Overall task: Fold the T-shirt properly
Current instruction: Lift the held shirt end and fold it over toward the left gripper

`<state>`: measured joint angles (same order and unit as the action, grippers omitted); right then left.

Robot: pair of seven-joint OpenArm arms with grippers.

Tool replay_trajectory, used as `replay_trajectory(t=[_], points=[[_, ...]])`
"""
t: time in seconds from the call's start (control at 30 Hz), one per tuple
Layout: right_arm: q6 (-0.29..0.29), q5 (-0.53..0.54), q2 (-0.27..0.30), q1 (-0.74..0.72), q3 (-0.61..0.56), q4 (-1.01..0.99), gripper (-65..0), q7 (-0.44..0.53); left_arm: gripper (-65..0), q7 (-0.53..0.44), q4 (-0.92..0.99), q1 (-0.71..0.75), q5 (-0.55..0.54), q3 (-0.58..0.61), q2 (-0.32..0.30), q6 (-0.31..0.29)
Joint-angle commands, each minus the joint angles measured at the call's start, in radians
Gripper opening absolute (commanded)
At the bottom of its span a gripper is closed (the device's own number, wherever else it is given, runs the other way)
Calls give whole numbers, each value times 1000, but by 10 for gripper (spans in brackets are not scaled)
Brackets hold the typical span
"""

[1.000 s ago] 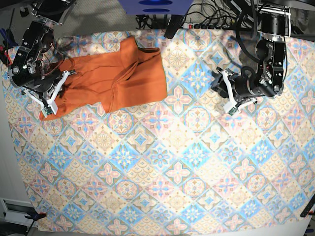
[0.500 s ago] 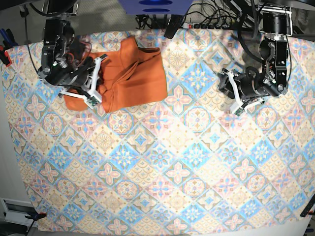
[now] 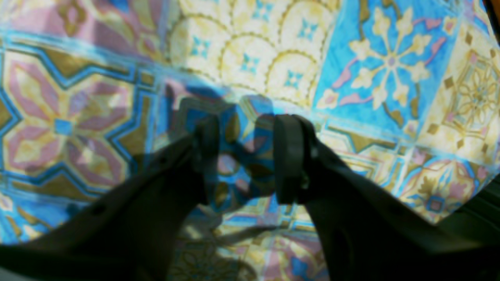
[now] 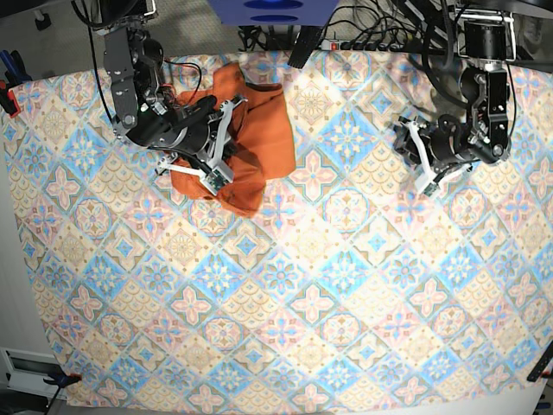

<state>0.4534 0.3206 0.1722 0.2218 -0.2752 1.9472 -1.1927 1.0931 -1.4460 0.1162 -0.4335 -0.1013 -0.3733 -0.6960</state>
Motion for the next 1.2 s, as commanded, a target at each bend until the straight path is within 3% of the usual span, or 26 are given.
replay_trajectory(t=[0.0, 0.23, 0.47, 0.83, 1.0, 1.17], points=[[-17, 10, 3, -6, -8, 22, -636, 29, -438, -12, -14, -14, -14, -4, -13, -2], [-184, 8, 26, -29, -157, 30, -636, 70, -438, -12, -12, -14, -12, -4, -13, -2], [-448, 10, 34, -66, -359, 28, -636, 64, -438, -12, -11, -14, -12, -4, -13, -2], [-468, 12, 34, -126, -396, 22, -636, -46, -438, -12, -9, -17, 0, -4, -13, -2], [-468, 12, 34, -167, -441, 21, -628, -95, -438, -12, -9, -29, 94, -2, -13, -2], [-468, 44, 23, -198, -445, 22, -548, -126, -438, -12, -9, -29, 235, -7, -13, -2]])
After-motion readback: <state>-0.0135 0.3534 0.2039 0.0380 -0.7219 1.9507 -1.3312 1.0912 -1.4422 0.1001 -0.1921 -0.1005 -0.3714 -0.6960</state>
